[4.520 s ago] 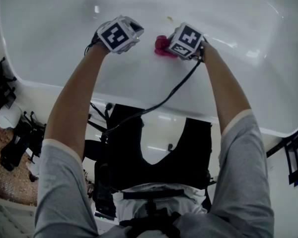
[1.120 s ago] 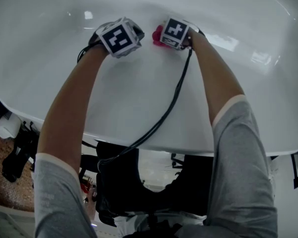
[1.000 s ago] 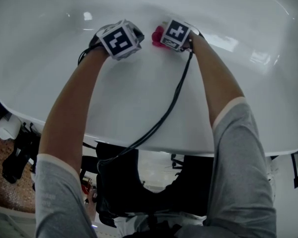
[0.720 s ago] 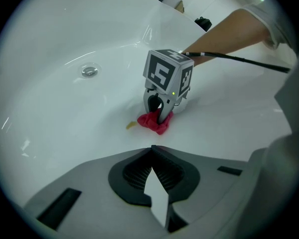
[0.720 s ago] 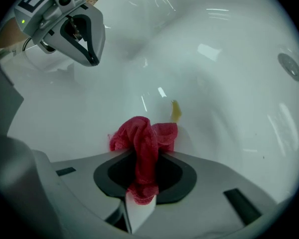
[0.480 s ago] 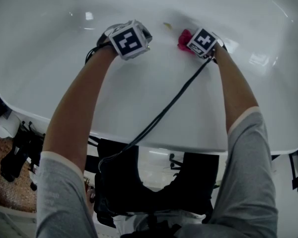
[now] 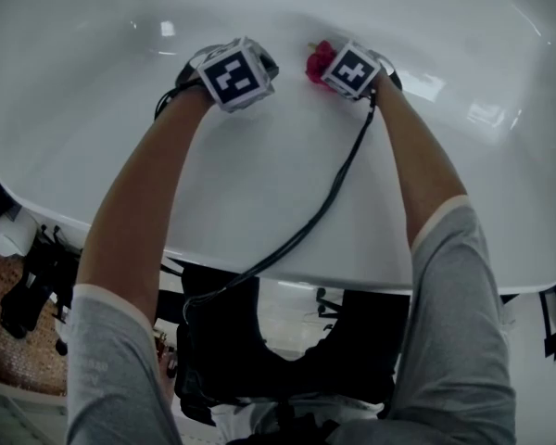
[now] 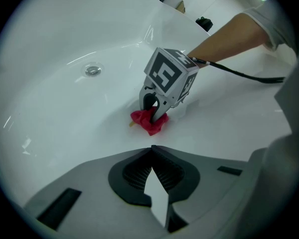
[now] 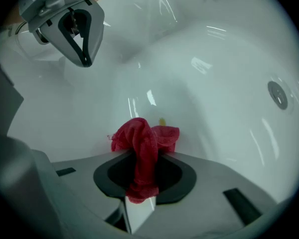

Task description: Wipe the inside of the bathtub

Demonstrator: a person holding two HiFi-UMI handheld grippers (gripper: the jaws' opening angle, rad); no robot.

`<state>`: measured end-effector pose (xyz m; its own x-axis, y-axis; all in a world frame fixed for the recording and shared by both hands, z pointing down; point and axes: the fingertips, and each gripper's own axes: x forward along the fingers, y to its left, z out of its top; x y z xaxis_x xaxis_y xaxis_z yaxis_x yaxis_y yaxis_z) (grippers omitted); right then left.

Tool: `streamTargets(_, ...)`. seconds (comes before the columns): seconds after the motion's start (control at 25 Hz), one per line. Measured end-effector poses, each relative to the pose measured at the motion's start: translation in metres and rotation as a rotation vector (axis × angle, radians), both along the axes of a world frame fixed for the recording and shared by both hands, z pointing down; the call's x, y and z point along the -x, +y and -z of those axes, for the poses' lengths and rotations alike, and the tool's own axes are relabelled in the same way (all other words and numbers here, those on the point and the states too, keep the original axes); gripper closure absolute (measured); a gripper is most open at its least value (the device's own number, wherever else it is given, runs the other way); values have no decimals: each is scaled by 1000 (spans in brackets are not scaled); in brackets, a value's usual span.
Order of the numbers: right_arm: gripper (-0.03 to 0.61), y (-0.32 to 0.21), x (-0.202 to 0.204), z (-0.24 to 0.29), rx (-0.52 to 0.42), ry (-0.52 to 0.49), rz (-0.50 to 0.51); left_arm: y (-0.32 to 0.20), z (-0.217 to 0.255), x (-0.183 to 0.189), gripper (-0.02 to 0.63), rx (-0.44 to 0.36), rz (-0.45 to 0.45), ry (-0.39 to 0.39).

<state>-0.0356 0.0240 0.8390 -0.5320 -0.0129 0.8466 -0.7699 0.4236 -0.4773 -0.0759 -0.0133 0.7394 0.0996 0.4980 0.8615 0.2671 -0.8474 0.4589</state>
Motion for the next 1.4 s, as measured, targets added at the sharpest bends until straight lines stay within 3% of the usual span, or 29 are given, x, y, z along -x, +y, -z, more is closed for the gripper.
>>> streamTargets(0.32, 482, -27, 14, -4, -28, 43, -3, -6, 0, 9, 609, -7, 6, -20)
streamTargets(0.52, 482, 10, -34, -9, 44, 102, -99, -1, 4, 7, 609, 3, 3, -11)
streamTargets(0.72, 482, 43, -83, -10, 62, 182, -114, -1, 6, 6, 609, 4, 9, 2)
streamTargets(1.04, 482, -21, -43, -11, -44, 166, -157, 1, -3, 13, 609, 14, 12, -14)
streamTargets(1.28, 480, -71, -13, -6, -129, 182, -98, -1, -9, 22, 609, 12, 3, -51)
streamTargets(1.4, 480, -65, -9, -11, -85, 124, -113, -4, -9, 21, 609, 10, 7, -48)
